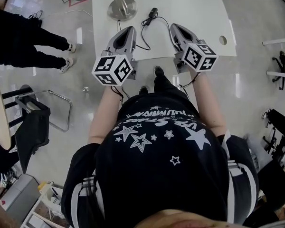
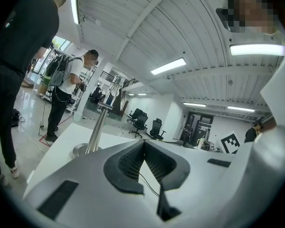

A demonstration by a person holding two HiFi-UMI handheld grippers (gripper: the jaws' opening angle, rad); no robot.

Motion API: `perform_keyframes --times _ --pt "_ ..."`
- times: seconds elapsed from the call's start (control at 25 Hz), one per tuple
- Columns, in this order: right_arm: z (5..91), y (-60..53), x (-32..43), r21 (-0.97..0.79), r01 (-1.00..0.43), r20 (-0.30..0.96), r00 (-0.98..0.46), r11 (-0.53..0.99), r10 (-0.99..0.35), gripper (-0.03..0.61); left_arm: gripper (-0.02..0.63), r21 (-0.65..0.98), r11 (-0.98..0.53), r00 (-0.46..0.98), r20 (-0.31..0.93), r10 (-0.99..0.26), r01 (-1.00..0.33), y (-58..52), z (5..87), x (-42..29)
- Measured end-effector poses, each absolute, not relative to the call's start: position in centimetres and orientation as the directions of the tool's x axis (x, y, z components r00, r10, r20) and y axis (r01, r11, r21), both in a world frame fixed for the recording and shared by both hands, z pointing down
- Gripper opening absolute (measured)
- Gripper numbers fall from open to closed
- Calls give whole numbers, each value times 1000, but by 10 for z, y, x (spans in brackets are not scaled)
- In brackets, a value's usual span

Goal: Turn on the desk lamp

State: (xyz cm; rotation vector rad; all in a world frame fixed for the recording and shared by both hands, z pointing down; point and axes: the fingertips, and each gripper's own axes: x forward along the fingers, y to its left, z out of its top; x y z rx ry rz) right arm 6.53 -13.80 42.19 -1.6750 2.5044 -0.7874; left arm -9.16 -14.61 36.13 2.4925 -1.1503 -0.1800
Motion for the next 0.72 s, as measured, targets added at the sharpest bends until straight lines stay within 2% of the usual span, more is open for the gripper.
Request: perform_keyframes --times 0.72 --pt "416 -230 109 -431 -814 238 -519 390 -821 3 9 372 -515 594 133 -794 -772 -211 382 -38"
